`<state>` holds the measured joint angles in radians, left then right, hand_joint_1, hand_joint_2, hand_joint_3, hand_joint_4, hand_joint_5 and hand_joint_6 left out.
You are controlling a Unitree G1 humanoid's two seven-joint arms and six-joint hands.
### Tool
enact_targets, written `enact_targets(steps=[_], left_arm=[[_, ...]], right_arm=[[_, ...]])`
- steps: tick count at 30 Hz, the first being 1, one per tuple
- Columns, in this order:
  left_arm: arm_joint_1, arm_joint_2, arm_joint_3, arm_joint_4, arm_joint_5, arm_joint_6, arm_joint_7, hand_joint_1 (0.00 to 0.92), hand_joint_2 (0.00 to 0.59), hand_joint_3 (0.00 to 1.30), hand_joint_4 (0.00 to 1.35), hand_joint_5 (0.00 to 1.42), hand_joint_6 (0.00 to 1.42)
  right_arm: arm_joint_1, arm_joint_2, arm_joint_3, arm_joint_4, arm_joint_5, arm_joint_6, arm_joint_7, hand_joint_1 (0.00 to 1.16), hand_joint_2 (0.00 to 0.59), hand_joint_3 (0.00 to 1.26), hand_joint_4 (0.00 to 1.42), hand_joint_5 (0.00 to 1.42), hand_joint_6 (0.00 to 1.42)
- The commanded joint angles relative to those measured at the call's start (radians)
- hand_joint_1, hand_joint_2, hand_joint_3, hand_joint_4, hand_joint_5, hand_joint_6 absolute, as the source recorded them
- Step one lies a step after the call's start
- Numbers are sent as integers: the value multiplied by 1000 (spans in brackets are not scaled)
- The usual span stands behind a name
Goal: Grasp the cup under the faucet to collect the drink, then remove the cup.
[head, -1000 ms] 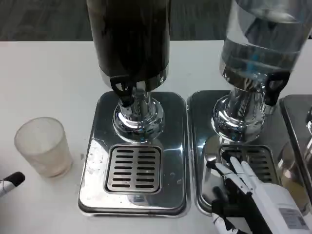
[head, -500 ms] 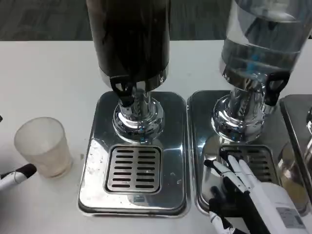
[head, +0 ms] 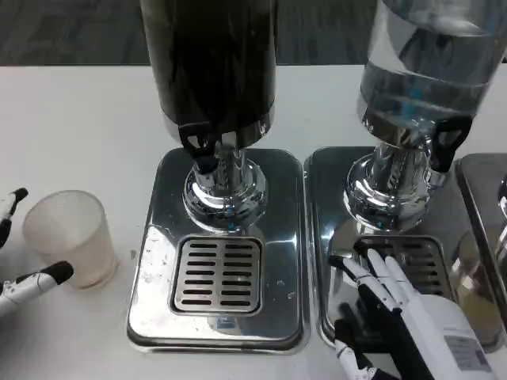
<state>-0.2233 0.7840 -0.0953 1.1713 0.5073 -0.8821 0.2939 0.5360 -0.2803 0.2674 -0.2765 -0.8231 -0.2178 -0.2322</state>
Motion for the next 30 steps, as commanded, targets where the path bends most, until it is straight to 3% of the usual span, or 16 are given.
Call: enact_targets(steps=[1,30], left_arm=[[-28,4,-10,23,-27,-21,-41,0,3,0,0,0,25],[-137,-7,-112,57,-2,-5,-73,0,14,0,0,0,40]], right_arm=[[3,9,9,13,-6,12,-20,574,560,147,2,0,157],[15,32,42,39,-13,17,-81,579,561,147,2,0,172]])
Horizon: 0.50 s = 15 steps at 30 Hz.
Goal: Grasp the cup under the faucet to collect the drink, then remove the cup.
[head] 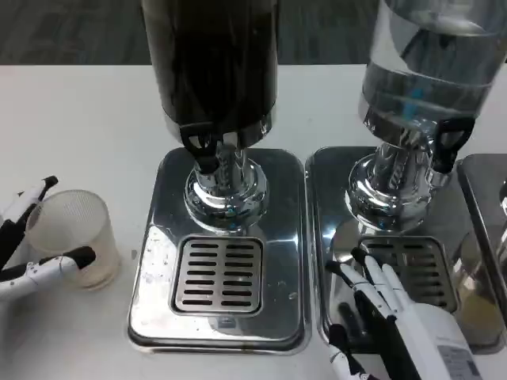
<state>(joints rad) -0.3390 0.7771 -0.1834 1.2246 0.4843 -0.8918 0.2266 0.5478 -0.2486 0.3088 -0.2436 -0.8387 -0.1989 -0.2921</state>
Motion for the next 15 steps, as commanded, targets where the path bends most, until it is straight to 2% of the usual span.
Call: enact_targets(steps=[1,15], left_arm=[[-24,0,-27,3,23,5,-4,0,14,0,0,0,40],[-27,3,-55,-1,32,1,34,1,18,0,0,0,53]], right_arm=[[2,2,3,7,2,-1,-22,579,561,147,2,0,173],[6,0,5,5,15,4,-13,582,561,147,11,0,189]])
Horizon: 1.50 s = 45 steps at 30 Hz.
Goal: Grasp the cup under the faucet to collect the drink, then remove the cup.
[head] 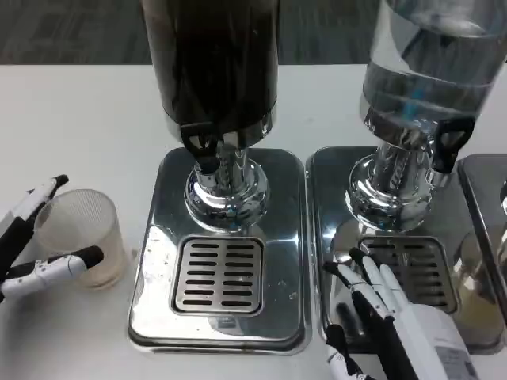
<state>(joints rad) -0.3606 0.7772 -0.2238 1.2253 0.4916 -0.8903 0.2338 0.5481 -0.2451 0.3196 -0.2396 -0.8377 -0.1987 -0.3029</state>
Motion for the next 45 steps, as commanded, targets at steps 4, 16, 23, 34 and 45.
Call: enact_targets(steps=[4,16,23,34,45], left_arm=[[-4,3,-17,-2,37,-1,44,28,20,0,0,1,67],[-4,-4,-36,-1,45,-7,70,62,26,0,0,13,93],[-8,-21,-42,0,44,-23,81,104,51,0,0,49,135],[-2,-48,-32,5,29,-37,88,113,72,0,0,97,171],[5,-83,-29,4,24,-47,123,149,118,13,0,232,269]], right_arm=[[6,-8,-8,-3,15,5,1,582,561,147,12,0,193],[13,-19,-19,-13,31,4,12,583,561,147,12,0,195],[11,-20,-23,-12,32,5,18,583,561,147,12,0,195],[12,-19,-24,-13,45,6,22,583,561,147,19,0,196],[10,-18,-29,-7,63,4,29,583,561,155,42,0,193]])
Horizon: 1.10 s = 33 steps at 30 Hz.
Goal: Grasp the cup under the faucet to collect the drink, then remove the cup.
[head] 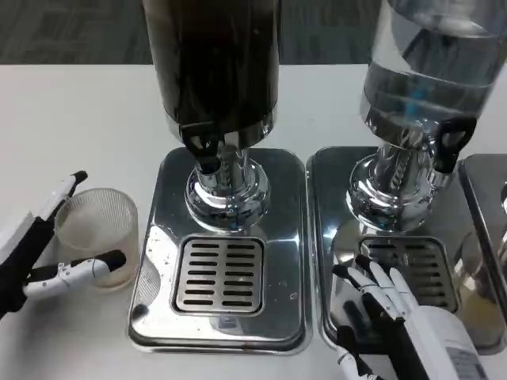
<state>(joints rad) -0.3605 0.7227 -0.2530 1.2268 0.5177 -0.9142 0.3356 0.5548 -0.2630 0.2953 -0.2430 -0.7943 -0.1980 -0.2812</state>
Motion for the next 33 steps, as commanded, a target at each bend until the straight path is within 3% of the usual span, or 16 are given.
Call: enact_targets(steps=[1,9,18,33], left_arm=[[6,-33,0,3,-3,-24,25,151,120,17,0,240,281],[16,-56,11,5,-17,-29,42,179,143,101,54,362,343],[28,-75,17,1,-28,-34,71,215,168,257,219,520,491],[57,-90,33,-14,-42,-58,107,215,173,323,308,611,605]], right_arm=[[1,-1,-4,-2,20,4,8,584,561,156,51,0,186],[-9,3,-1,4,32,2,16,584,561,156,61,0,180],[-15,1,-5,6,42,4,24,584,561,156,76,0,164],[-16,-5,-10,-4,64,0,47,592,555,156,86,0,163]])
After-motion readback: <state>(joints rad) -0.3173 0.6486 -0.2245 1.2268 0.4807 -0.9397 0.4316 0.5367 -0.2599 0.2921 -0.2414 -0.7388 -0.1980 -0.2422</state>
